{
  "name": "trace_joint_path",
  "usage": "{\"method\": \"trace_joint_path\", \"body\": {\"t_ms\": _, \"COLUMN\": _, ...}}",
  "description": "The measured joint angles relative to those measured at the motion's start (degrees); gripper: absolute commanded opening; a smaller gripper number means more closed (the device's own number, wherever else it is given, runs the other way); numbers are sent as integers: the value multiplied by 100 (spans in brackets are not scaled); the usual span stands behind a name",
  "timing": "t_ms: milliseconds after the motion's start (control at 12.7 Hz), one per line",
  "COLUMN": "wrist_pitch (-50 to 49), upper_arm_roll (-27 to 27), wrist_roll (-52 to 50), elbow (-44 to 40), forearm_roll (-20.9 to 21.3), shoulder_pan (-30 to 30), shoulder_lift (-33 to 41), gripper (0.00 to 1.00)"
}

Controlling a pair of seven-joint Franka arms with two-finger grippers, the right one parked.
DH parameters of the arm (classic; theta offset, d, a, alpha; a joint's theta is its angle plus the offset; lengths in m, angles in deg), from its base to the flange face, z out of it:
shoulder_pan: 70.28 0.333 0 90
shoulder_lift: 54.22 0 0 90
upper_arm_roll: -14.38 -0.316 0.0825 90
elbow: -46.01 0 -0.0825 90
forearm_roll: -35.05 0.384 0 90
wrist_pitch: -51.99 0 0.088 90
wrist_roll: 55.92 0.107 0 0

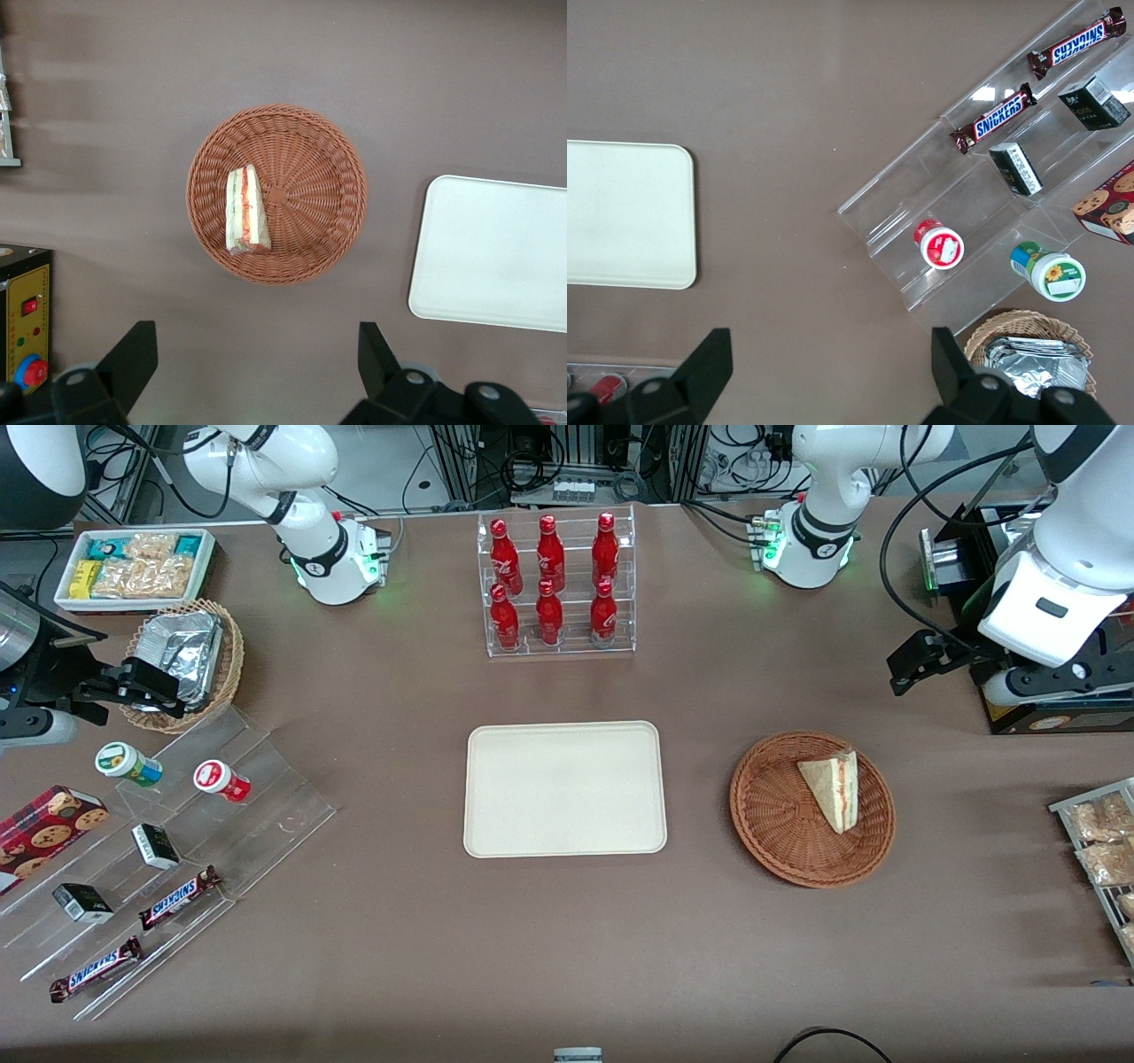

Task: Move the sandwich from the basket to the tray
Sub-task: 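Move the left gripper toward the sandwich in the wicker basket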

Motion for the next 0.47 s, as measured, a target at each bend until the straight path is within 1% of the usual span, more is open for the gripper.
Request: {"method": "trace_joint_path", "body": {"t_ms": 472, "wrist_pitch": 1, "upper_arm_roll": -33, "wrist_roll": 194, "elbow": 27, "forearm_roll": 61, "shoulder_pan": 20, "shoulder_lift": -31, "gripper": 100}}
